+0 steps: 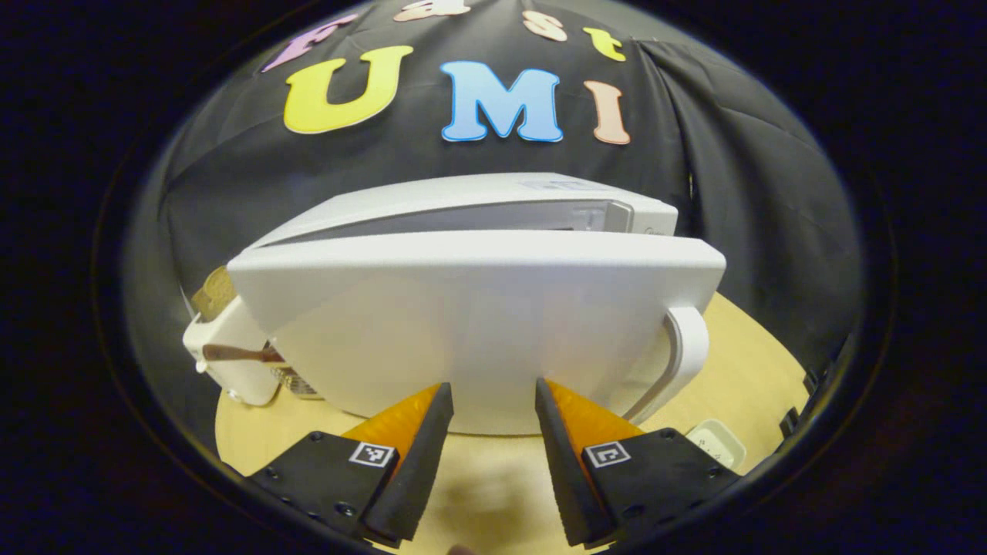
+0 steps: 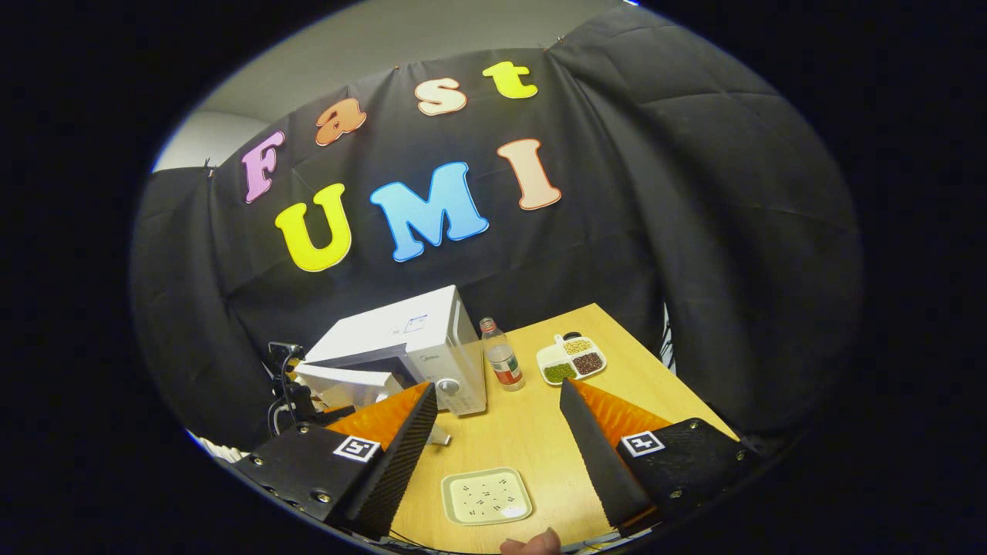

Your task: Open the microwave oven with the left hand, put the food in, and close the microwave oven.

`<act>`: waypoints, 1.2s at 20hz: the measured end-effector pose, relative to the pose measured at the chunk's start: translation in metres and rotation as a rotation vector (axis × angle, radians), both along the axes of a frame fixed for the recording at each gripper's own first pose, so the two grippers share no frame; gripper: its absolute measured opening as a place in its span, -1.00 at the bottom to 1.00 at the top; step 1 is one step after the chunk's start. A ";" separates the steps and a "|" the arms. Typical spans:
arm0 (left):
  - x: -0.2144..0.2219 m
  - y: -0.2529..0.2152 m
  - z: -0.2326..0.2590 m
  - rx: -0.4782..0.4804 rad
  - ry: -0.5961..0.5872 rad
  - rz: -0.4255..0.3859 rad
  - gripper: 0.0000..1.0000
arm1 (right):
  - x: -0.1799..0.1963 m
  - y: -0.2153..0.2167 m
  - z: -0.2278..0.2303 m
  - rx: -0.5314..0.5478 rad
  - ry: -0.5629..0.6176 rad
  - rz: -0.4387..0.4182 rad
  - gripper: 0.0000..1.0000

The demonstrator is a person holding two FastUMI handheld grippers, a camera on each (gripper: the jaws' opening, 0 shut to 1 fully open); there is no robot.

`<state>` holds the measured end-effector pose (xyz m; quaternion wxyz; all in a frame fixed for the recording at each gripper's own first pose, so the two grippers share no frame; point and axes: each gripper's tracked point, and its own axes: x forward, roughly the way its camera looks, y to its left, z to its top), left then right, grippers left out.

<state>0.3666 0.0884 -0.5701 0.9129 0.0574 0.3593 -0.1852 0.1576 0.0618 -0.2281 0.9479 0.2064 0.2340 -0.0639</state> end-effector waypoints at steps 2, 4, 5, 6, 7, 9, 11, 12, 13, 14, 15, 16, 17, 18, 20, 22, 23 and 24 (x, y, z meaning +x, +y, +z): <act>0.017 -0.007 -0.003 -0.003 -0.021 -0.020 0.48 | 0.006 -0.002 -0.004 0.004 0.010 -0.026 0.95; 0.037 -0.007 -0.002 -0.001 -0.039 -0.017 0.45 | 0.009 -0.004 -0.008 0.010 0.023 -0.048 0.95; 0.035 -0.009 -0.007 -0.027 -0.002 -0.010 0.45 | 0.011 -0.004 -0.010 0.010 0.030 -0.053 0.95; 0.032 -0.012 -0.011 -0.060 0.017 0.004 0.42 | 0.012 -0.005 -0.011 0.004 0.037 -0.058 0.95; 0.034 -0.010 -0.014 -0.067 0.023 0.013 0.42 | 0.014 -0.007 -0.012 -0.003 0.039 -0.065 0.95; 0.038 -0.008 -0.014 -0.067 0.030 0.030 0.42 | 0.018 -0.008 -0.011 -0.011 0.035 -0.071 0.95; 0.042 -0.010 -0.016 -0.078 0.031 0.032 0.44 | 0.021 -0.009 -0.017 -0.021 0.047 -0.067 0.95; 0.047 -0.012 -0.015 -0.074 0.030 0.016 0.38 | 0.023 -0.009 -0.018 -0.021 0.050 -0.070 0.96; 0.042 -0.017 -0.023 -0.080 0.060 0.010 0.51 | 0.025 -0.008 -0.019 -0.014 0.052 -0.071 0.96; 0.040 -0.018 -0.024 -0.071 0.066 -0.003 0.45 | 0.023 -0.005 -0.021 -0.006 0.054 -0.071 0.96; 0.040 -0.021 -0.026 -0.067 0.061 -0.007 0.40 | 0.023 -0.005 -0.021 -0.001 0.054 -0.072 0.96; 0.040 -0.022 -0.021 -0.066 0.045 -0.003 0.35 | 0.024 -0.004 -0.021 0.006 0.052 -0.068 0.96; 0.041 -0.022 -0.011 -0.070 0.020 0.004 0.37 | 0.025 -0.003 -0.020 0.010 0.051 -0.064 0.96; 0.042 -0.023 -0.003 -0.070 -0.003 0.009 0.42 | 0.026 -0.003 -0.021 0.011 0.049 -0.059 0.96; 0.034 -0.020 0.018 -0.061 -0.037 0.021 0.51 | 0.028 -0.002 -0.019 0.023 0.038 -0.043 0.96; 0.018 -0.019 0.044 -0.082 -0.062 0.042 0.56 | 0.030 -0.005 -0.015 0.028 0.018 -0.027 0.96; 0.008 -0.018 0.056 -0.094 -0.072 0.055 0.55 | 0.032 -0.007 -0.013 0.029 0.007 -0.016 0.96; -0.002 -0.017 0.071 -0.105 -0.082 0.073 0.55 | 0.033 -0.008 -0.011 0.033 -0.003 -0.004 0.96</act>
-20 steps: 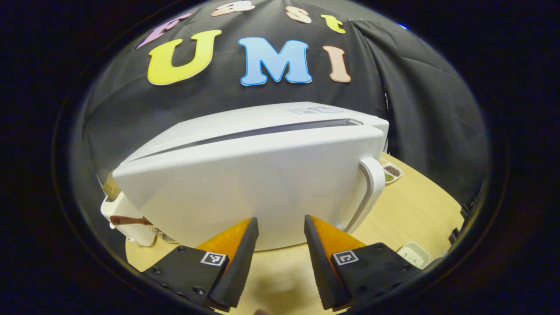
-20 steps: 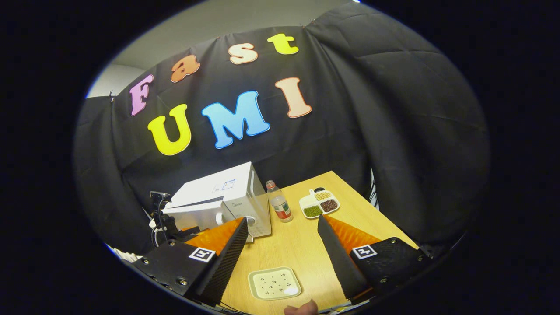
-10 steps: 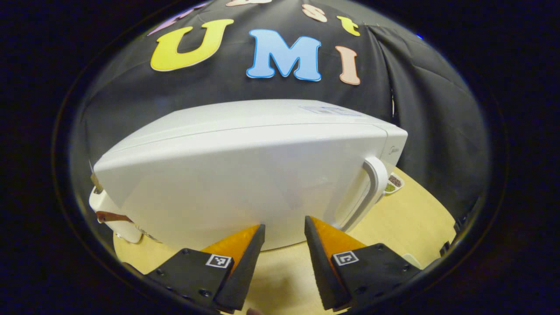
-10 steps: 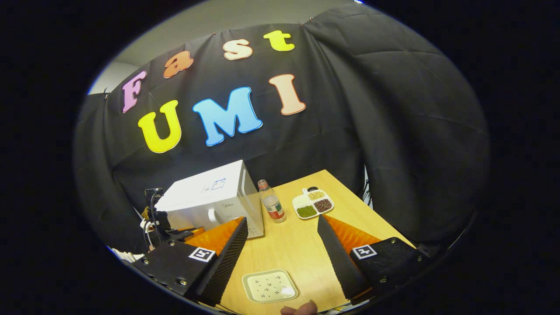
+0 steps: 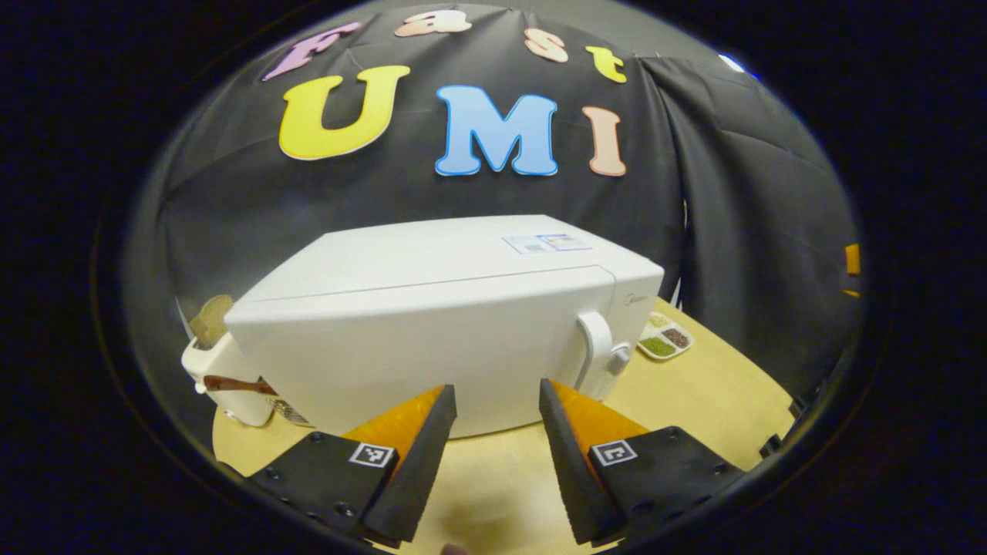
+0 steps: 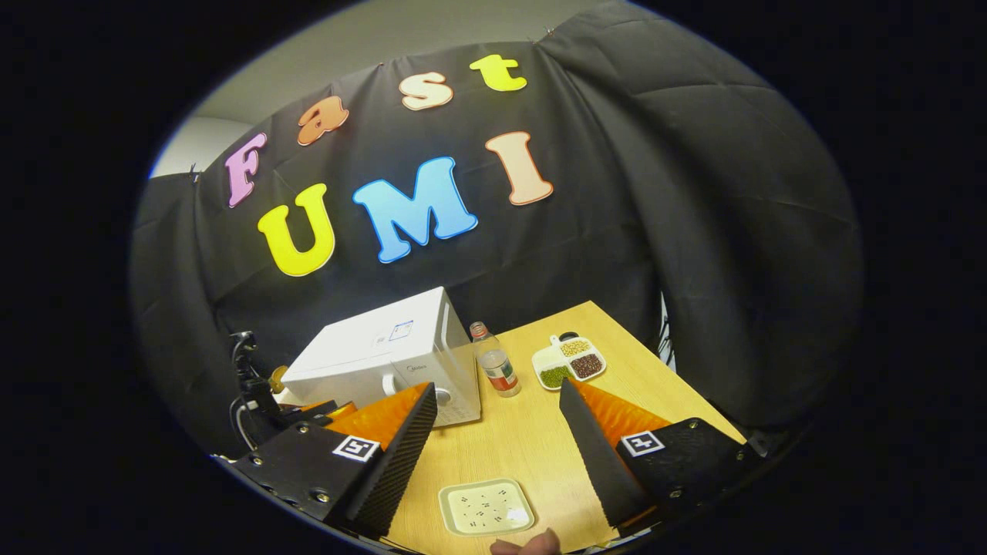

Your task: Open the microwave oven with the left hand, put the food in, and close the microwave oven.

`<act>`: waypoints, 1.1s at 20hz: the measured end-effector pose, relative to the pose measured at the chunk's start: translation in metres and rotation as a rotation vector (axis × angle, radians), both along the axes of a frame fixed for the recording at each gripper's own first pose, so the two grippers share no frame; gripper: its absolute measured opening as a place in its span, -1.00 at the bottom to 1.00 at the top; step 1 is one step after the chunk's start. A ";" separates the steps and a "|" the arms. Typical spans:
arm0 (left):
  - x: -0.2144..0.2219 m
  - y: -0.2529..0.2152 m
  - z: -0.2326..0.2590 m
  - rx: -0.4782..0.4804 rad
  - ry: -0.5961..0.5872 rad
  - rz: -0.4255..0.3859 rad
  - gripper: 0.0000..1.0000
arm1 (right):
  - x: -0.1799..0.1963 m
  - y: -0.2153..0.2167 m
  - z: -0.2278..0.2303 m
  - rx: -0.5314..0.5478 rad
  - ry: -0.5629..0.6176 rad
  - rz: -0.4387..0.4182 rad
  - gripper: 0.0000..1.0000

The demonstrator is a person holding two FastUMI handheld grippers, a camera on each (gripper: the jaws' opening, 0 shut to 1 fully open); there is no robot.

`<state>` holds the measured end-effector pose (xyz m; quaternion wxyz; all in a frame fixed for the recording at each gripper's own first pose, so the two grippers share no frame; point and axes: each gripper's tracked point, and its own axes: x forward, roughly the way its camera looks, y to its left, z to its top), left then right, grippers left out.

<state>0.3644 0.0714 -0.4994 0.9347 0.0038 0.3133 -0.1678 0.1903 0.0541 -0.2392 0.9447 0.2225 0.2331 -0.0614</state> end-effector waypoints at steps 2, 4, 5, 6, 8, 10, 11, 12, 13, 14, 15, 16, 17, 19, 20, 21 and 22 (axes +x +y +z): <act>-0.020 0.001 0.032 -0.026 -0.027 0.043 0.62 | -0.001 -0.003 0.003 -0.005 -0.013 0.038 0.96; -0.043 -0.002 0.065 -0.051 -0.047 0.086 0.70 | -0.003 -0.007 0.007 -0.001 -0.025 0.080 0.96; -0.051 0.000 0.082 -0.061 -0.064 0.112 0.77 | -0.003 -0.008 0.011 0.004 -0.034 0.099 0.96; -0.058 -0.001 0.099 -0.068 -0.080 0.139 0.77 | -0.007 -0.012 0.013 0.007 -0.039 0.117 0.96; -0.080 -0.003 0.132 -0.089 -0.101 0.193 0.80 | -0.011 -0.018 0.019 0.015 -0.047 0.147 0.96; -0.102 -0.005 0.167 -0.098 -0.122 0.228 0.84 | -0.015 -0.031 0.030 -0.016 -0.066 0.171 0.95; -0.115 -0.004 0.184 -0.088 -0.132 0.243 0.80 | -0.012 -0.042 0.037 -0.040 -0.080 0.178 0.96; -0.124 -0.001 0.202 -0.073 -0.150 0.258 0.81 | -0.013 -0.045 0.044 -0.054 -0.097 0.188 0.95; -0.136 0.001 0.224 -0.064 -0.174 0.270 0.82 | -0.013 -0.047 0.053 -0.056 -0.112 0.197 0.95; -0.146 0.002 0.245 -0.060 -0.206 0.286 0.82 | -0.013 -0.047 0.062 -0.051 -0.127 0.204 0.95; -0.158 0.002 0.266 -0.065 -0.227 0.298 0.83 | -0.012 -0.047 0.074 -0.042 -0.148 0.208 0.95; -0.167 0.001 0.285 -0.068 -0.243 0.306 0.78 | -0.012 -0.046 0.089 -0.036 -0.173 0.206 0.95; -0.173 0.004 0.304 -0.066 -0.267 0.315 0.78 | -0.010 -0.047 0.103 -0.037 -0.197 0.198 0.95; -0.181 0.016 0.347 -0.058 -0.321 0.326 0.78 | -0.008 -0.042 0.128 -0.067 -0.228 0.192 0.95; -0.182 0.021 0.366 -0.062 -0.338 0.331 0.73 | -0.008 -0.039 0.142 -0.093 -0.242 0.191 0.95; -0.182 0.027 0.383 -0.076 -0.353 0.338 0.75 | -0.007 -0.035 0.159 -0.119 -0.265 0.187 0.95; -0.182 0.034 0.401 -0.097 -0.364 0.351 0.76 | -0.006 -0.029 0.171 -0.146 -0.276 0.183 0.95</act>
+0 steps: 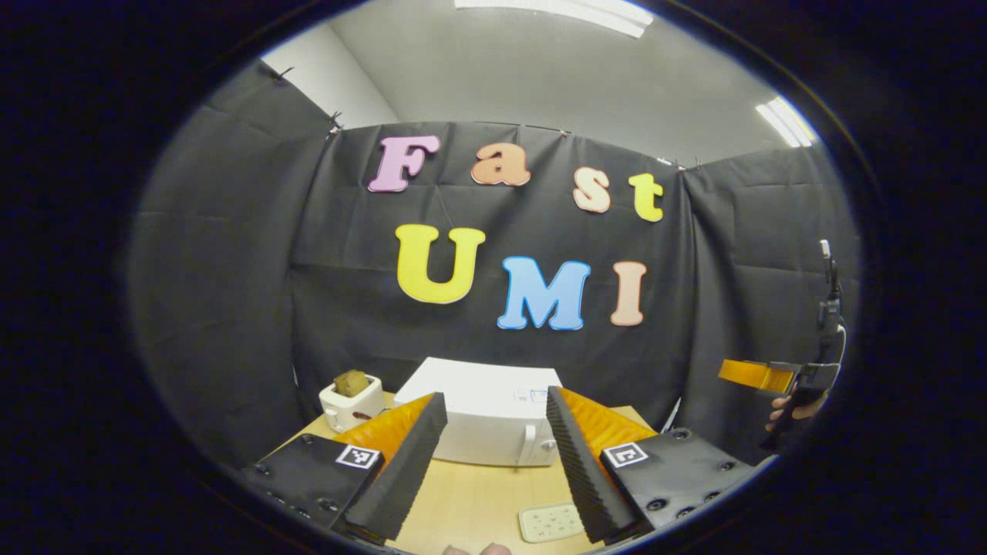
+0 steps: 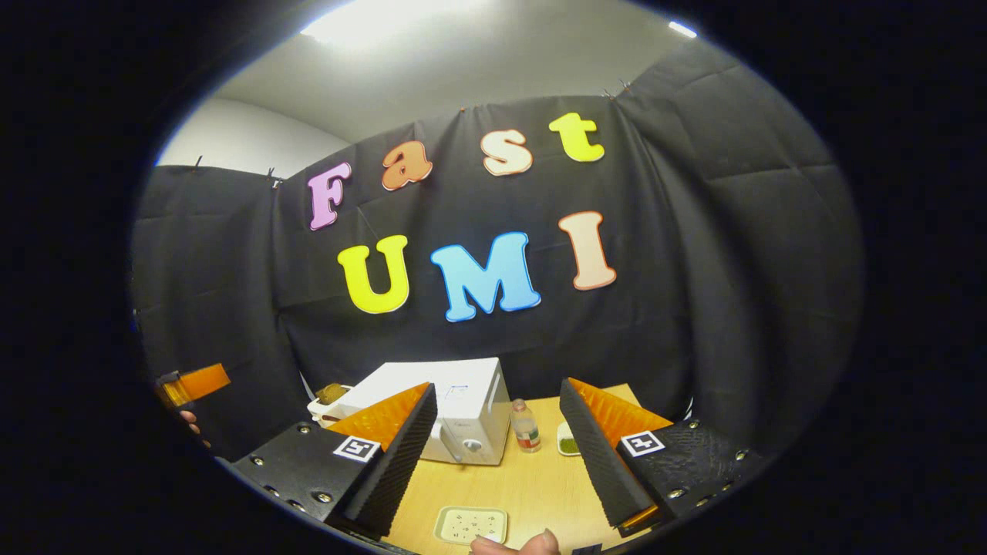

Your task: Open the microwave oven with the left hand, put the food in, and close the microwave oven.

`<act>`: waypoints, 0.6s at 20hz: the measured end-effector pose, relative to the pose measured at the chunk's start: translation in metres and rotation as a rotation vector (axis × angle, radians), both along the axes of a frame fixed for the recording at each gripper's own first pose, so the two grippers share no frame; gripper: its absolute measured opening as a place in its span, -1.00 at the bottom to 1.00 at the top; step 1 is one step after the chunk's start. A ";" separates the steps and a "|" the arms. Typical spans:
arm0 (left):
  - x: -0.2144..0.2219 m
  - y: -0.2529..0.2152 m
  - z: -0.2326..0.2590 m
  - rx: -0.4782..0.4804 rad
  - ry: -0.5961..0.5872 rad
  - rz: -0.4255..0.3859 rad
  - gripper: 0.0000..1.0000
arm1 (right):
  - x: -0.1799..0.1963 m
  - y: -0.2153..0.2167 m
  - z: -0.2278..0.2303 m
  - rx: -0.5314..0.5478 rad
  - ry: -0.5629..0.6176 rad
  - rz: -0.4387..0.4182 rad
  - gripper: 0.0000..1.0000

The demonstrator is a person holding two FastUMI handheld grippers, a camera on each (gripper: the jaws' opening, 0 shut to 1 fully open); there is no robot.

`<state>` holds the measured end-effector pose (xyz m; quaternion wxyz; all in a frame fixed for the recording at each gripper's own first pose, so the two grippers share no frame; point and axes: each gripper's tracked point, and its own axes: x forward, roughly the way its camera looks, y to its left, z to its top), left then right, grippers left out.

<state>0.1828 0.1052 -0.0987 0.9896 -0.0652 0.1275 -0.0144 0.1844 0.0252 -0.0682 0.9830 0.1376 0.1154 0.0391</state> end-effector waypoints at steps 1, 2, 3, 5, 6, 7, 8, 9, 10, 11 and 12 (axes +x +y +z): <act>0.003 0.008 0.020 -0.018 -0.031 0.015 0.78 | 0.001 0.006 0.013 -0.029 -0.014 -0.004 0.95; 0.005 0.020 0.041 -0.022 -0.070 0.041 0.81 | 0.002 0.011 0.026 -0.063 -0.023 -0.010 0.95; 0.003 0.037 0.061 -0.007 -0.102 0.085 0.83 | 0.002 0.015 0.037 -0.098 -0.030 -0.024 0.95; 0.003 0.059 0.078 0.071 -0.125 0.143 0.84 | 0.001 0.025 0.063 -0.138 -0.060 -0.046 0.96; 0.004 0.055 0.089 0.108 -0.146 0.130 0.86 | 0.000 0.033 0.078 -0.143 -0.089 -0.043 0.95; 0.007 0.049 0.098 0.133 -0.168 0.110 0.86 | -0.001 0.040 0.090 -0.146 -0.112 -0.042 0.95; 0.008 0.043 0.104 0.144 -0.183 0.092 0.86 | -0.001 0.045 0.096 -0.152 -0.125 -0.043 0.95; 0.010 0.035 0.107 0.142 -0.201 0.067 0.86 | -0.002 0.051 0.096 -0.161 -0.129 -0.043 0.95; 0.009 0.026 0.102 0.136 -0.208 0.043 0.87 | -0.004 0.056 0.096 -0.169 -0.127 -0.039 0.95; 0.012 0.023 0.103 0.131 -0.209 0.031 0.88 | -0.005 0.063 0.096 -0.176 -0.130 -0.027 0.95; 0.012 0.024 0.100 0.126 -0.200 0.021 0.89 | -0.005 0.067 0.095 -0.187 -0.131 -0.018 0.96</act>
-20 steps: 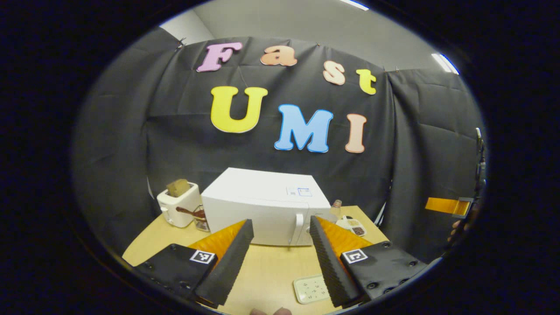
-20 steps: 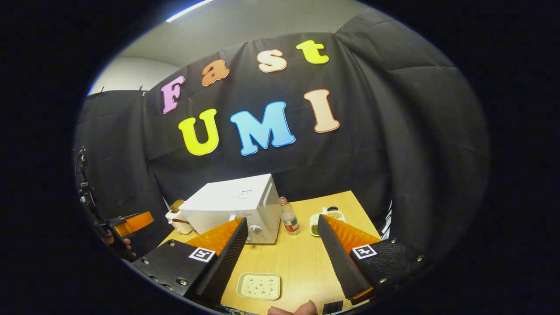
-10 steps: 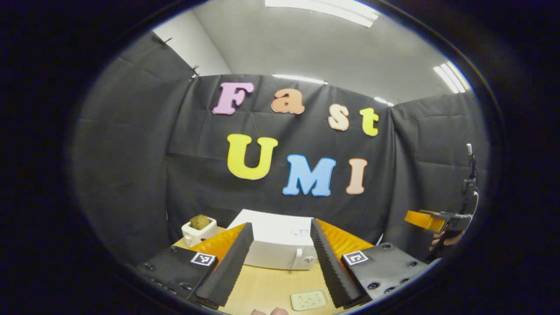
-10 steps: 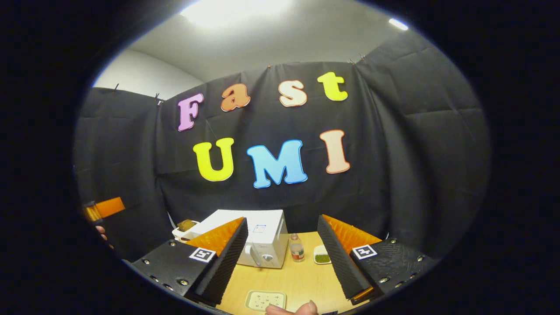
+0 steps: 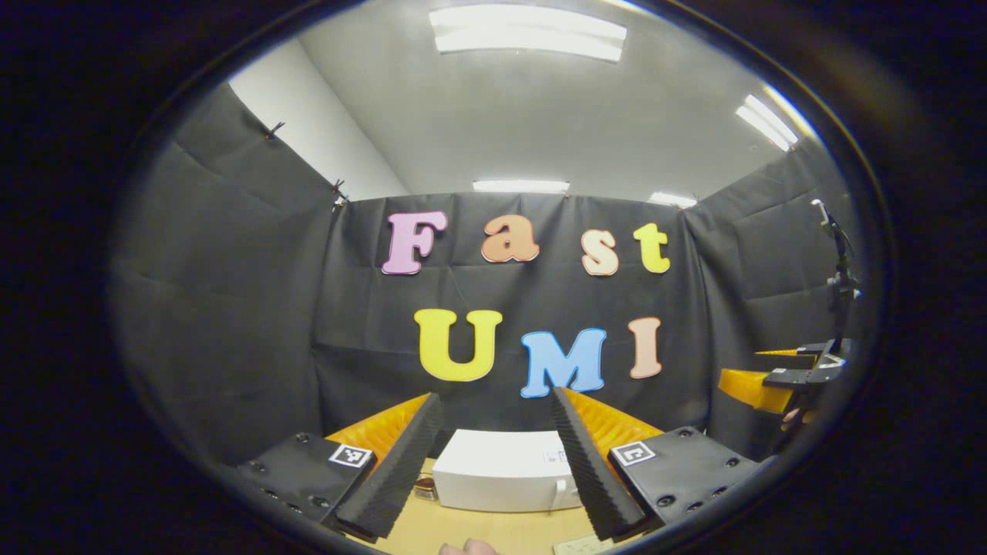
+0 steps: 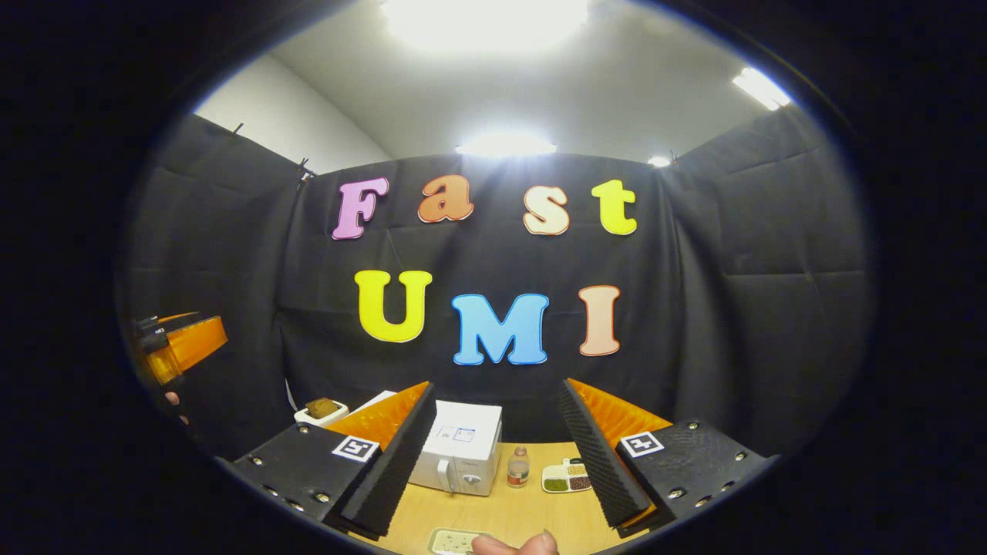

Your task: Open the microwave oven with the left hand, put the food in, and close the microwave oven.

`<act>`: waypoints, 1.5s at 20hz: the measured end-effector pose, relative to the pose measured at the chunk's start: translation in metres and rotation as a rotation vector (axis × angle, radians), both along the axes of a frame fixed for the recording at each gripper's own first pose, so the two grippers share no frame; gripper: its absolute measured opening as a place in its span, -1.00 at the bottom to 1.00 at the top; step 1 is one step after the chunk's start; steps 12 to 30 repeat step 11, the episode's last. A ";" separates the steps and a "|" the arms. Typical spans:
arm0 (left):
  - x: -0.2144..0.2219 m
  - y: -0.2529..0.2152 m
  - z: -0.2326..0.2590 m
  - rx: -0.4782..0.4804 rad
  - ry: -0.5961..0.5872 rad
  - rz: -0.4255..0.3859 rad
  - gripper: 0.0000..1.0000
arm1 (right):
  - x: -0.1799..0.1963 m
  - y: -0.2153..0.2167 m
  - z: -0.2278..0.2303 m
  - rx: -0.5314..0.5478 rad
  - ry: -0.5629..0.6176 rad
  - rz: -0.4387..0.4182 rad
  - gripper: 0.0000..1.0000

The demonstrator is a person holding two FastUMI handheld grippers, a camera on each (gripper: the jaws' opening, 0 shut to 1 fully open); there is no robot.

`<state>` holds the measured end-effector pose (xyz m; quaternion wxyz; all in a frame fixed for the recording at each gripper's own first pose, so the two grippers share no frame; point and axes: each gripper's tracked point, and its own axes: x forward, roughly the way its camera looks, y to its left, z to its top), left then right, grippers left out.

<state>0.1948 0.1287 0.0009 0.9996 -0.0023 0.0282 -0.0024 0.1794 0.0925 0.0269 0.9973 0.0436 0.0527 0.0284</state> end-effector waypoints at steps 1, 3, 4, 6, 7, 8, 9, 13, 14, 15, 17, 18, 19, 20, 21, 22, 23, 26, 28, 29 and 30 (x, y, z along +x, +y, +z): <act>0.001 0.001 -0.005 -0.004 0.010 -0.008 0.92 | -0.002 0.000 -0.004 -0.013 0.011 -0.002 0.95; 0.003 0.008 -0.013 -0.007 0.028 -0.009 0.92 | -0.004 -0.005 -0.009 -0.021 0.023 -0.012 0.95; 0.003 0.013 -0.017 -0.007 0.041 -0.005 0.92 | -0.006 -0.006 -0.010 -0.011 0.029 -0.017 0.95; 0.001 0.019 -0.024 -0.019 0.062 0.004 0.91 | -0.006 -0.010 -0.012 0.018 0.044 -0.026 0.95; 0.002 0.022 -0.024 -0.031 0.064 0.008 0.91 | -0.006 -0.011 -0.013 0.031 0.050 -0.028 0.95; 0.001 0.023 -0.024 -0.040 0.066 0.011 0.90 | -0.006 -0.013 -0.015 0.043 0.054 -0.032 0.95; -0.001 0.024 -0.026 -0.046 0.071 0.011 0.90 | -0.006 -0.014 -0.015 0.052 0.057 -0.034 0.95; 0.000 0.025 -0.027 -0.048 0.075 0.014 0.92 | -0.006 -0.013 -0.018 0.060 0.066 -0.031 0.95; 0.000 0.025 -0.027 -0.048 0.075 0.014 0.92 | -0.006 -0.013 -0.018 0.060 0.066 -0.031 0.95; 0.000 0.025 -0.027 -0.048 0.075 0.014 0.92 | -0.006 -0.013 -0.018 0.060 0.066 -0.031 0.95; 0.000 0.025 -0.027 -0.048 0.075 0.014 0.92 | -0.006 -0.013 -0.018 0.060 0.066 -0.031 0.95; 0.000 0.025 -0.027 -0.048 0.075 0.014 0.92 | -0.006 -0.013 -0.018 0.060 0.066 -0.031 0.95; 0.000 0.025 -0.027 -0.048 0.075 0.014 0.92 | -0.006 -0.013 -0.018 0.060 0.066 -0.031 0.95; 0.000 0.025 -0.027 -0.048 0.075 0.014 0.92 | -0.006 -0.013 -0.018 0.060 0.066 -0.031 0.95; 0.000 0.025 -0.027 -0.048 0.075 0.014 0.92 | -0.006 -0.013 -0.018 0.060 0.066 -0.031 0.95; 0.000 0.025 -0.027 -0.048 0.075 0.014 0.92 | -0.006 -0.013 -0.018 0.060 0.066 -0.031 0.95; 0.000 0.025 -0.027 -0.048 0.075 0.014 0.92 | -0.006 -0.013 -0.018 0.060 0.066 -0.031 0.95; 0.000 0.025 -0.027 -0.048 0.075 0.014 0.92 | -0.006 -0.013 -0.018 0.060 0.066 -0.031 0.95; 0.000 0.025 -0.027 -0.048 0.075 0.014 0.92 | -0.006 -0.013 -0.018 0.060 0.066 -0.031 0.95; 0.000 0.025 -0.027 -0.048 0.075 0.014 0.92 | -0.006 -0.013 -0.018 0.060 0.066 -0.031 0.95; 0.000 0.025 -0.027 -0.048 0.075 0.014 0.92 | -0.006 -0.013 -0.018 0.060 0.066 -0.031 0.95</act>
